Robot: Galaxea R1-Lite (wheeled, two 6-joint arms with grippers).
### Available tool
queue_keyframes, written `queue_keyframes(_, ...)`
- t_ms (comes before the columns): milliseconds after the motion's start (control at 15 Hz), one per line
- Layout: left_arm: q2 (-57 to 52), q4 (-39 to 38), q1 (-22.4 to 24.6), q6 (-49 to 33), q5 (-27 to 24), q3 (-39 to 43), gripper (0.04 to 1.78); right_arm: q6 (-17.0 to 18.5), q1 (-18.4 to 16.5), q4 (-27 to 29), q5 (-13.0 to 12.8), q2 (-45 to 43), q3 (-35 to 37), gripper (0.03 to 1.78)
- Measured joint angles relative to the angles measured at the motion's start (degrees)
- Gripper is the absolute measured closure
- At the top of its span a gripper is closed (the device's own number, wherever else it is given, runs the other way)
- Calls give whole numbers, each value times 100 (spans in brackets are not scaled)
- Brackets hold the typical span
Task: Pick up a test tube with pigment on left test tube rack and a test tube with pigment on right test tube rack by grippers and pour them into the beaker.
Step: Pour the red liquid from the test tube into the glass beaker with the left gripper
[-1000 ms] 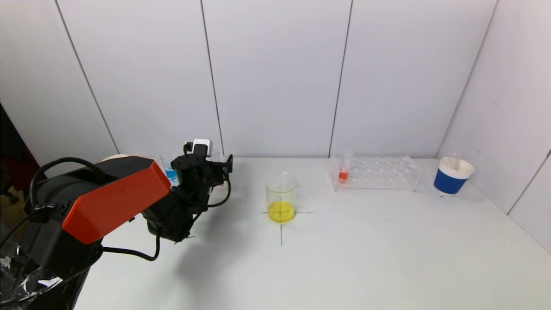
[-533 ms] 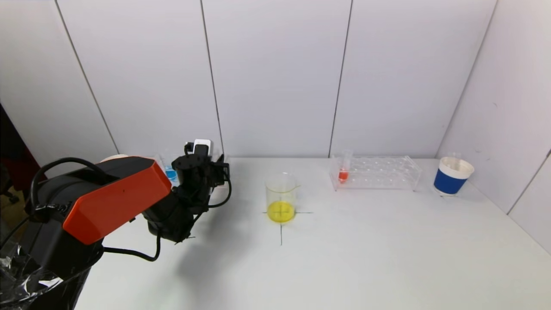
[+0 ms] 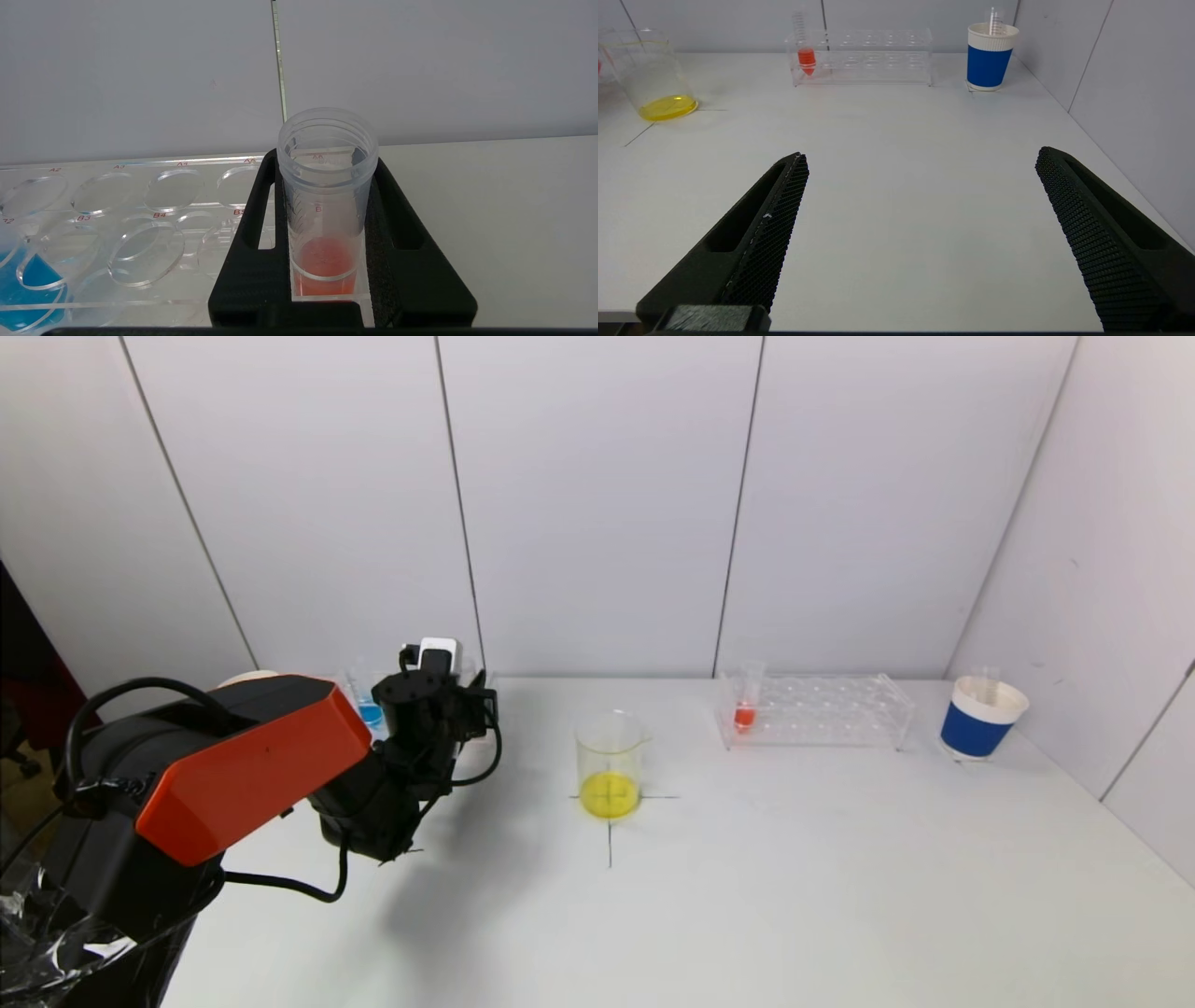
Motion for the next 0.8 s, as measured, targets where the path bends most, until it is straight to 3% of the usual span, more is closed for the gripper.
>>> queue_keyframes(800, -269, 119, 2, 20, 9, 30, 136, 0, 0, 0, 1, 0, 0, 4)
